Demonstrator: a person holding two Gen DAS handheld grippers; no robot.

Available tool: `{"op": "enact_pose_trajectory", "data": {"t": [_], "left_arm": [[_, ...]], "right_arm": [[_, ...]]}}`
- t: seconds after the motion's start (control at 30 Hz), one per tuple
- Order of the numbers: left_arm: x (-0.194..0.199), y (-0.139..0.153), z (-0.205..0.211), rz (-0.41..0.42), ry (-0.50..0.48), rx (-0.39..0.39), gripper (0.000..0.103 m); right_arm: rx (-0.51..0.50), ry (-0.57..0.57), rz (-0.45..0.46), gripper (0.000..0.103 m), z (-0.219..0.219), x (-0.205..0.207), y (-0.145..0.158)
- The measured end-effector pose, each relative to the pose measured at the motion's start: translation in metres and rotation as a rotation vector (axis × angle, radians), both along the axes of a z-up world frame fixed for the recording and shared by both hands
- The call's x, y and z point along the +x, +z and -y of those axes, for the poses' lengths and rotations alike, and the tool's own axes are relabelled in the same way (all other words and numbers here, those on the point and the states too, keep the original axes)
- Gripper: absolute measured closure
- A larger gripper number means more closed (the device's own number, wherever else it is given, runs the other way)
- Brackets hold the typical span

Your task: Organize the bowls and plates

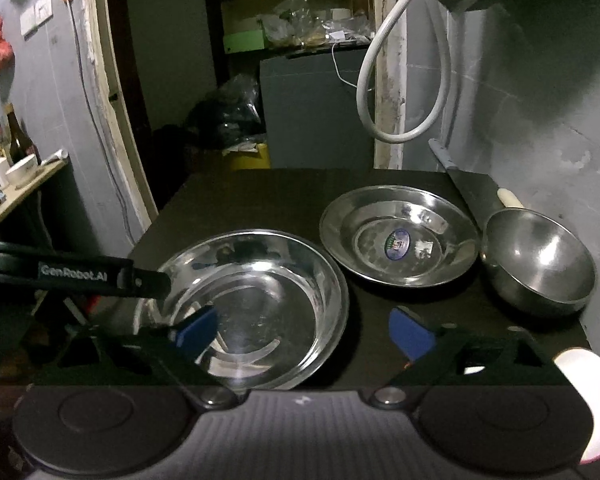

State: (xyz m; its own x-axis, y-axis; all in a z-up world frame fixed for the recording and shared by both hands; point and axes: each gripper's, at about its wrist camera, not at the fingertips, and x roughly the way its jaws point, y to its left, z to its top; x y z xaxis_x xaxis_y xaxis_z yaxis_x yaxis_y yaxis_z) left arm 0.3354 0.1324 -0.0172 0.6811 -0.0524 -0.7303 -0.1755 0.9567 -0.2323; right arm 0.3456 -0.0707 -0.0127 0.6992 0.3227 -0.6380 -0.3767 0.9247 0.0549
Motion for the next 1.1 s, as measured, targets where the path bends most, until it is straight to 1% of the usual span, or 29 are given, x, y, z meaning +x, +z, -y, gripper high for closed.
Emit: {"op": "enact_pose_trajectory", "data": {"t": [0.03,0.17,0.23,0.27,0.3,0.33,0.37,0.43,0.5,0.57,0.6,0.63,0.73,0.77,0.83,1.0,1.1], "left_arm": [[0.001,-0.001,0.0,-0.001,-0.005,-0.007,0.024],[0.003,-0.003,0.002,0.001,-0.021,-0.023,0.035],[0.005,-0.005,0.004,-0.001,-0.032,-0.029,0.046],[0.005,-0.006,0.004,-0.003,-0.037,-0.032,0.05],[0.006,-0.007,0.005,-0.005,-0.042,-0.036,0.054],[0.006,-0.008,0.006,-0.006,-0.049,-0.041,0.057],[0.006,-0.009,0.006,-0.006,-0.054,-0.043,0.059],[0.007,-0.011,0.007,-0.009,-0.063,-0.053,0.068],[0.008,-0.013,0.007,-0.016,-0.068,-0.071,0.074],[0.007,-0.014,0.006,-0.018,-0.066,-0.075,0.077],[0.007,-0.014,0.006,-0.019,-0.064,-0.073,0.08],[0.007,-0.014,0.005,-0.02,-0.063,-0.074,0.083],[0.007,-0.015,0.002,-0.024,-0.066,-0.081,0.088],[0.006,-0.015,0.002,-0.024,-0.066,-0.079,0.088],[0.006,-0.015,0.003,-0.025,-0.066,-0.067,0.088],[0.002,-0.012,0.004,-0.023,-0.057,-0.079,0.088],[-0.002,-0.008,0.007,-0.008,-0.06,-0.068,0.088]], "right_arm": [[-0.004,-0.002,-0.004,0.019,-0.001,0.002,-0.001],[-0.023,-0.015,-0.027,0.024,-0.004,0.01,-0.008],[-0.039,-0.02,-0.038,0.03,-0.006,0.013,-0.012],[-0.045,-0.022,-0.043,0.031,-0.006,0.013,-0.013],[-0.049,-0.022,-0.048,0.035,-0.007,0.013,-0.014],[-0.051,-0.025,-0.053,0.04,-0.007,0.014,-0.014],[-0.049,-0.027,-0.057,0.041,-0.007,0.014,-0.015],[-0.049,-0.027,-0.064,0.046,-0.007,0.014,-0.016],[-0.05,-0.026,-0.069,0.049,-0.007,0.014,-0.016],[-0.047,-0.028,-0.078,0.05,-0.007,0.015,-0.018],[-0.048,-0.029,-0.086,0.051,-0.006,0.015,-0.019],[-0.05,-0.028,-0.091,0.055,-0.006,0.017,-0.021],[-0.058,-0.027,-0.096,0.063,-0.008,0.016,-0.023],[-0.062,-0.033,-0.092,0.064,-0.008,0.015,-0.024],[-0.065,-0.037,-0.089,0.068,-0.009,0.014,-0.023],[-0.046,-0.047,-0.101,0.072,-0.004,0.011,-0.021],[-0.034,-0.047,-0.091,0.074,0.0,0.009,-0.018]]}}
